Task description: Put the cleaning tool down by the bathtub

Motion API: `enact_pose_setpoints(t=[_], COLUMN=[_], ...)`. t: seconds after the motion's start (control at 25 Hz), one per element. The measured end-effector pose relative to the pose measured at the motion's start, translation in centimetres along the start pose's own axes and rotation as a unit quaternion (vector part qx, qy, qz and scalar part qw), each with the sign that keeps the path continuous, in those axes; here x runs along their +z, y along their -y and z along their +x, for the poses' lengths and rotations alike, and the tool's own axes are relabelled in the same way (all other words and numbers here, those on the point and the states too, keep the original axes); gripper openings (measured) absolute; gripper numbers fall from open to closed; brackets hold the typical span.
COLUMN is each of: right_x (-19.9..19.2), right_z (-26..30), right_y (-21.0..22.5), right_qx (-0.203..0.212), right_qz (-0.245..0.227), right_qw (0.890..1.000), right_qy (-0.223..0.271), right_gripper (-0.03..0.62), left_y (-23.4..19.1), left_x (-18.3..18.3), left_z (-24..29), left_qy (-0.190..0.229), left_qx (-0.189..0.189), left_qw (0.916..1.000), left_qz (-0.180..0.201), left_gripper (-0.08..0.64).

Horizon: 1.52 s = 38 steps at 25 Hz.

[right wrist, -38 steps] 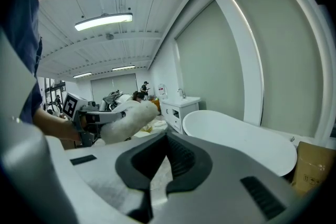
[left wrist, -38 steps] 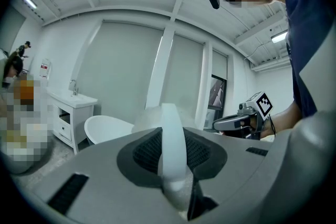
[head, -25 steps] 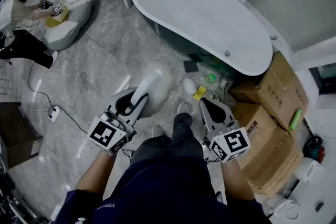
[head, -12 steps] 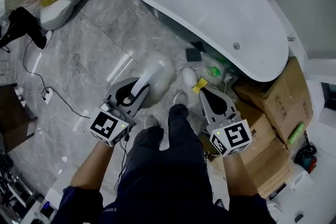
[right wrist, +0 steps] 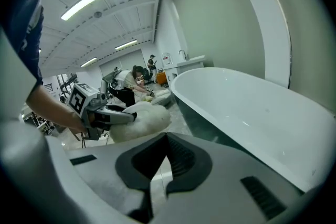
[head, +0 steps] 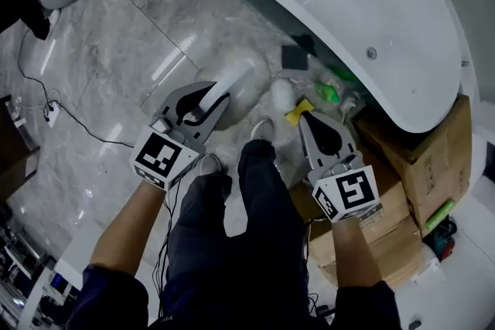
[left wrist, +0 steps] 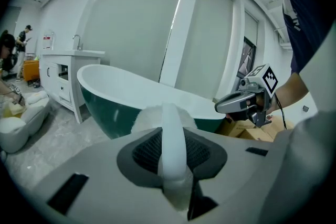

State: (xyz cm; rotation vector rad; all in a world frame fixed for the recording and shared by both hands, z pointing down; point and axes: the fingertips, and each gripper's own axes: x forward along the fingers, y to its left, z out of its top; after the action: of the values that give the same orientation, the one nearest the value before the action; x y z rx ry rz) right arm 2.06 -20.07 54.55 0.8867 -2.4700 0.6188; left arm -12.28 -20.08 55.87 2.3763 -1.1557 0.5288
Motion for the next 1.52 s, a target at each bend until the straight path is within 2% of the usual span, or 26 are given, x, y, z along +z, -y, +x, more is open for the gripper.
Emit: enact_pose_setpoints(t=[0.56,0.84,1.24,1.52], right_x=[-15.9,-22.0,-27.1,-29.6], right_z=[10.1,13.8,16.9,17.7], right_y=[8.1,10.6,13.4,14.8], right_qx=[-0.033,-0.039,-0.033,-0.035], right_qz=[0.0,-0.002,-0.009,-0.007], right_qw=[0.999,0.999,0.999,0.999], right_qy=[0.008,0.004,0.003,-0.006], right_gripper=[0.003,0.003,0.003,0.003], left_y=[-4.2,-6.0,-6.8,-7.2], left_x=[-19.4,-26.6,-35.2,-40.0], left_z=[14.5,20.4,27.9,31.8], left_qy=[-0.04,-0.06,-0.099,-0.127], left_qx=[-0.009,-0.026,-0.062,-0.077], left_qw=[0.999,0.9973,0.9895,0.9835], left_qz=[0.016,0.034,0.084,0.103], left_gripper=[0.109,0.109,0.109,0.109])
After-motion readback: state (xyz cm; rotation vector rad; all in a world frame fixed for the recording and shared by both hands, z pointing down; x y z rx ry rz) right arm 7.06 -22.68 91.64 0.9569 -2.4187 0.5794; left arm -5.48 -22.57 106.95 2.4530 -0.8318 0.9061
